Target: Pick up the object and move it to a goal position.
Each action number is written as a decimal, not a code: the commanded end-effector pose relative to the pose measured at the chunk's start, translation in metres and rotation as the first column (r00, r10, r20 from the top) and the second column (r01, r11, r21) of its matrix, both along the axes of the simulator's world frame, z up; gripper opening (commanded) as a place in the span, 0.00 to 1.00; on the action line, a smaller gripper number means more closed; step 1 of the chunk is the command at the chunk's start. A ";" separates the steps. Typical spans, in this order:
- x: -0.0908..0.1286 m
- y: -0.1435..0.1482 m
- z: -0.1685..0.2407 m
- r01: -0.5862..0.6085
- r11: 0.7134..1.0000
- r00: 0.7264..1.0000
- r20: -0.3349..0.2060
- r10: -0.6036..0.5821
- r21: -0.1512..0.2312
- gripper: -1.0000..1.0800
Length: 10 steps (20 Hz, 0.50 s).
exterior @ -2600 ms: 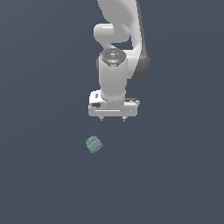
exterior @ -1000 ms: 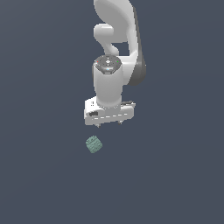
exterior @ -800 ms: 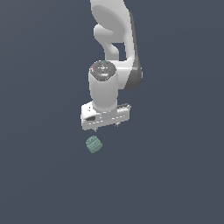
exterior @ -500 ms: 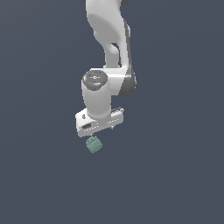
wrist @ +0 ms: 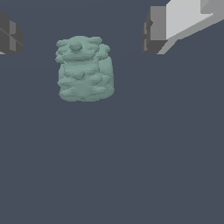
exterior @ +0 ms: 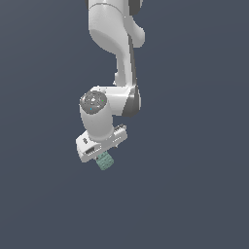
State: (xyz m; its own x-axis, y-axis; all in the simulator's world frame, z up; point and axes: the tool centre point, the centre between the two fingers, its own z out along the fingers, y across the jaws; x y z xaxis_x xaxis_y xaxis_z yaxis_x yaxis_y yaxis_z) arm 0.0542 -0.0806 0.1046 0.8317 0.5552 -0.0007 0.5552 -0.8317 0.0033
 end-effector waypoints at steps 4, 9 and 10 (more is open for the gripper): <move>0.003 -0.011 -0.010 -0.062 0.998 0.998 -0.001 0.062 0.002 0.96; 0.004 -0.015 -0.015 -0.087 0.996 0.996 -0.001 0.087 0.003 0.96; 0.004 -0.016 -0.015 -0.089 0.996 0.996 -0.001 0.089 0.003 0.96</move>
